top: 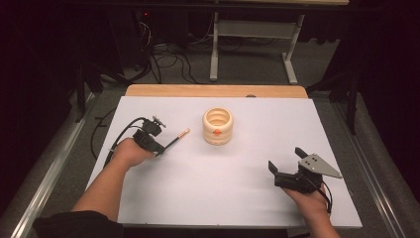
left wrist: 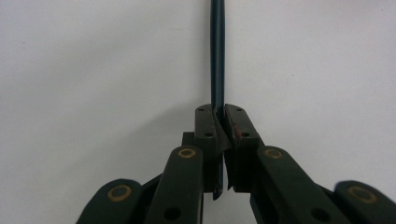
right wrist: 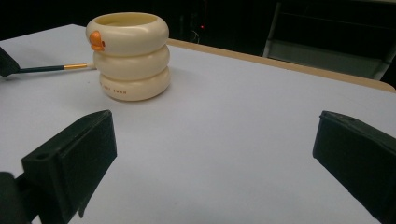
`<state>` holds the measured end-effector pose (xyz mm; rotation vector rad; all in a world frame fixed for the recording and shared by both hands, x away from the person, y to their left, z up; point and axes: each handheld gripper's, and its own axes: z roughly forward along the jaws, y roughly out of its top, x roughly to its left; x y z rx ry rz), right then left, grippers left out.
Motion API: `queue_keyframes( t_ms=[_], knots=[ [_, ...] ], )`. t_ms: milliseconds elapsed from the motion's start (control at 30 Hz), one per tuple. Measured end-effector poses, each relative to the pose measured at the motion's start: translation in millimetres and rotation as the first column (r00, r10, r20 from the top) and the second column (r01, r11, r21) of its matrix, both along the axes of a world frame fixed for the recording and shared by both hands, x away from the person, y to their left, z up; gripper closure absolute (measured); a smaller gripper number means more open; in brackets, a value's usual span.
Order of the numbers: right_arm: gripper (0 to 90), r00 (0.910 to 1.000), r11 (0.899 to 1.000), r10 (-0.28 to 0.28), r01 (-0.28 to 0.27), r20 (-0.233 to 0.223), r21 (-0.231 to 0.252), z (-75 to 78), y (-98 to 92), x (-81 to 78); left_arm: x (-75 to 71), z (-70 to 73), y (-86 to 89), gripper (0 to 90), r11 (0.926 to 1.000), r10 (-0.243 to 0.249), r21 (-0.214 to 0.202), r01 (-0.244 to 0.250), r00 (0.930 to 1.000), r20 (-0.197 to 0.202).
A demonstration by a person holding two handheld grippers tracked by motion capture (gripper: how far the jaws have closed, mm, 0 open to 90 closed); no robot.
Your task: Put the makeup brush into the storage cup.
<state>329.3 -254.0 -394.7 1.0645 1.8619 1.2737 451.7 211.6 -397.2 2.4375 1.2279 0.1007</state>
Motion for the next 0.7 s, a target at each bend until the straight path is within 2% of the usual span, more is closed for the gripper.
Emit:
queue_keyframes(
  t_ms=[200, 333, 533, 700],
  knots=[
    [1.1, 1.0, 1.0, -0.003, 0.003, 0.0, 0.001, 0.2, 0.2, -0.5, -5.8, 5.1, 5.0, 85.2, 0.9994, 0.022, -0.029, -0.02, 0.9987, 0.047],
    [1.1, 1.0, 1.0, -0.007, 0.007, -0.005, 0.006, 0.1, 0.5, -0.5, -11.2, 7.3, 6.7, 85.2, 0.9967, 0.033, -0.077, -0.027, 0.9958, 0.086],
    [1.1, 1.0, 1.0, -0.006, 0.006, 0.003, 0.0, 0.4, 0.2, -0.4, -17.1, 4.5, 10.8, 85.2, 0.9943, 0.047, -0.1, -0.036, 0.993, 0.108],
    [1.1, 1.0, 1.0, -0.006, 0.006, 0.0, 0.001, 0.0, 0.8, -0.3, -24.7, 4.1, 14.4, 85.2, 0.9896, 0.064, -0.137, -0.044, 0.9875, 0.144]
  ],
)
